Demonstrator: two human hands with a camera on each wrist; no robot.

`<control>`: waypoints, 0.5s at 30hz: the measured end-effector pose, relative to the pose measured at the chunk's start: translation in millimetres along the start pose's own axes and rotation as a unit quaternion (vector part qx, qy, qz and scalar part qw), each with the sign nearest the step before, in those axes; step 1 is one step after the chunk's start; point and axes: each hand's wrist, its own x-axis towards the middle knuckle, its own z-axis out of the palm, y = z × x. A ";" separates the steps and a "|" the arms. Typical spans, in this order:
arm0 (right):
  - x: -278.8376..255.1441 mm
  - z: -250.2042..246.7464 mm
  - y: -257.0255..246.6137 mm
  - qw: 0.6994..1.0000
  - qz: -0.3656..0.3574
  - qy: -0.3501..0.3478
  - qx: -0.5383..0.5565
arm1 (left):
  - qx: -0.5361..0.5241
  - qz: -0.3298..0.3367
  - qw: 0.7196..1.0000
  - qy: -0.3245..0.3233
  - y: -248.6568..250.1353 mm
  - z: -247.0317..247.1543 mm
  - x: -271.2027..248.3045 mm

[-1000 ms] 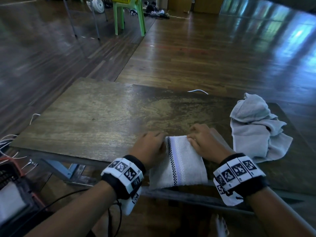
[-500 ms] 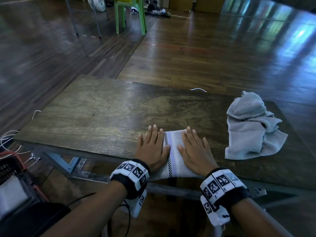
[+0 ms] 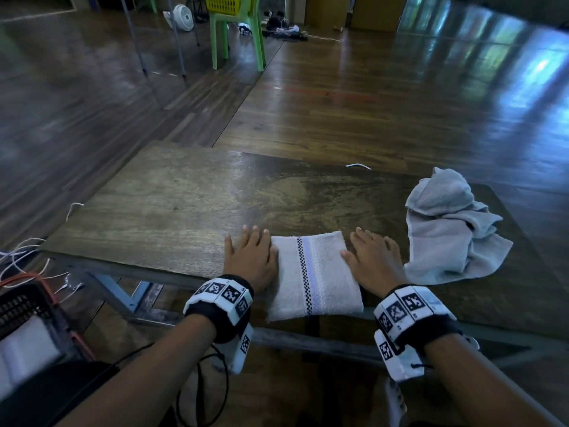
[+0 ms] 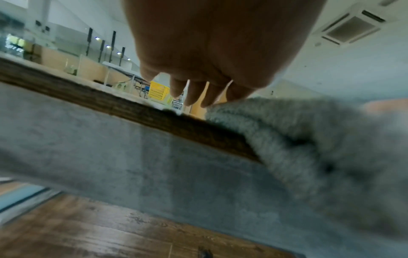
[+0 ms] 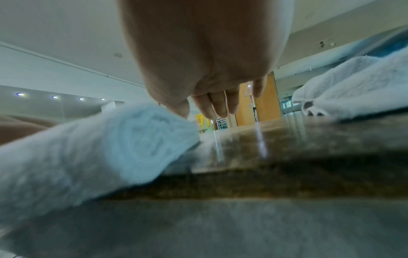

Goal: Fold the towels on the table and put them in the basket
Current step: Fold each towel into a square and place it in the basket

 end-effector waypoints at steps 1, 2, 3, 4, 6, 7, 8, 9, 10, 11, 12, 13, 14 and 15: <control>-1.2 -6.1 2.0 1.000 0.005 0.012 0.008 | -0.027 -0.006 0.999 0.021 -0.9 -3.8 -2.3; -2.7 -11.8 2.7 0.999 0.010 0.021 0.027 | -0.056 -0.016 0.997 0.042 -1.4 -7.8 -4.8; -4.1 -16.3 2.6 0.998 0.014 0.023 0.057 | -0.085 -0.027 0.994 0.056 -2.0 -11.4 -6.6; -5.5 -19.7 1.4 0.996 0.021 0.015 0.087 | -0.113 -0.039 0.991 0.057 -2.8 -14.1 -7.8; -6.8 -21.5 -1.5 0.992 0.045 -0.021 0.119 | -0.167 -0.061 0.984 0.030 -5.6 -16.6 -8.7; -6.3 -20.1 -2.0 0.990 0.056 -0.040 0.127 | -0.191 -0.073 0.979 0.014 -7.1 -16.6 -8.8; -5.5 -18.5 -2.1 0.986 0.066 -0.059 0.139 | -0.208 -0.081 0.975 0.002 -8.3 -16.5 -9.1; -5.1 -16.7 -2.2 0.982 0.074 -0.078 0.158 | -0.214 -0.081 0.973 -0.009 -9.1 -16.2 -9.4; -4.9 -14.7 -1.8 0.976 0.078 -0.094 0.179 | -0.213 -0.075 0.974 -0.019 -9.3 -15.9 -10.0; -5.4 -14.0 -1.7 0.970 0.082 -0.106 0.201 | -0.209 -0.070 0.975 -0.030 -8.9 -15.7 -10.4; -5.9 -13.2 -1.4 0.965 0.086 -0.109 0.222 | -0.206 -0.066 0.976 -0.038 -7.5 -15.6 -10.8; -6.2 -12.8 -1.5 0.960 0.092 -0.111 0.242 | -0.206 -0.065 0.975 -0.046 -6.3 -15.3 -10.8; -6.6 -12.1 -2.2 0.954 0.099 -0.110 0.261 | -0.208 -0.066 0.975 -0.052 -5.0 -14.4 -10.4; -7.3 -11.6 -3.5 0.948 0.106 -0.112 0.278 | -0.211 -0.070 0.973 -0.059 -4.2 -13.3 -9.8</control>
